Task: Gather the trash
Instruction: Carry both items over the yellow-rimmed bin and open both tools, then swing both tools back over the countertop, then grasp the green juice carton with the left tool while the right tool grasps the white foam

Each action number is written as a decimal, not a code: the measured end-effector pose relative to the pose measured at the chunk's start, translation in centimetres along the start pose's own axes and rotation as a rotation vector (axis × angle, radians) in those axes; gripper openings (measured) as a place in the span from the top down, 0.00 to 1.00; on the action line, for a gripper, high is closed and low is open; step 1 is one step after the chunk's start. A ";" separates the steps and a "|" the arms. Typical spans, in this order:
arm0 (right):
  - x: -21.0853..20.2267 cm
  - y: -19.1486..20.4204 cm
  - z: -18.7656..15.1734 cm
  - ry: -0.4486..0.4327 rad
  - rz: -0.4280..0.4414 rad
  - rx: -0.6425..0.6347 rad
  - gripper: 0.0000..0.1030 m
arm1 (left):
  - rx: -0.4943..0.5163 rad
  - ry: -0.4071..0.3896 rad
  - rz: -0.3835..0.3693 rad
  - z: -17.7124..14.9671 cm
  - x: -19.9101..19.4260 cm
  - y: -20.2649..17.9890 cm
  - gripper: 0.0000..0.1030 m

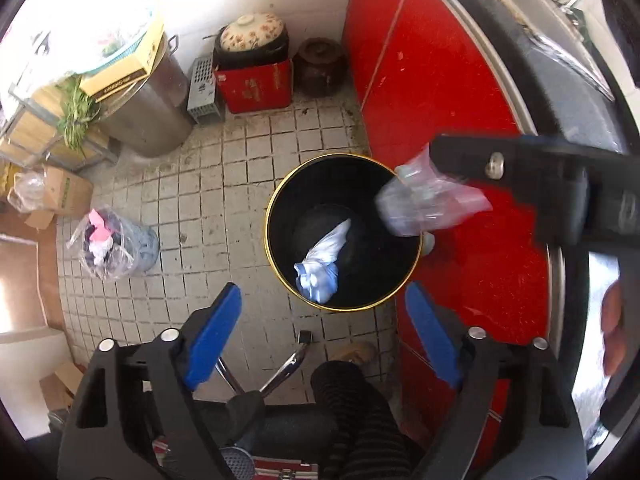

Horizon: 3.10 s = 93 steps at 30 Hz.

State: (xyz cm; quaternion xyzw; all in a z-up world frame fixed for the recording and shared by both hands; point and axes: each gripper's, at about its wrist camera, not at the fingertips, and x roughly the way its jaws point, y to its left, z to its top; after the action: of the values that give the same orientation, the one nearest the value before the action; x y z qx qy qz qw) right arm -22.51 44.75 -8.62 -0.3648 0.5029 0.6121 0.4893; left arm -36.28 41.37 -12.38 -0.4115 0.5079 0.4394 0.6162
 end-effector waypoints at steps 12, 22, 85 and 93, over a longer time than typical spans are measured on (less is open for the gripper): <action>-15.3 -6.4 -4.1 -0.272 -0.218 0.118 0.07 | 0.079 -0.047 0.008 -0.3 -4.9 -5.1 0.13; -26.8 -21.4 -25.2 -0.362 -0.483 0.562 0.07 | 0.480 -0.062 -0.080 -4.0 -7.7 -22.3 0.13; -31.1 -34.2 -68.5 -0.423 -0.415 1.369 0.78 | 1.738 0.078 -0.369 -32.4 -10.0 -65.5 0.78; -34.4 -31.0 -65.9 -0.483 -0.498 1.318 0.79 | 1.535 -0.014 -0.362 -28.2 -12.9 -61.1 0.78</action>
State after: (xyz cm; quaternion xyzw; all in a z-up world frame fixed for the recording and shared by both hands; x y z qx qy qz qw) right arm 13.26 -26.90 0.61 0.0461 0.5468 0.1178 0.8277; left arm 13.61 -3.92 0.03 0.0555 0.5906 -0.1389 0.7930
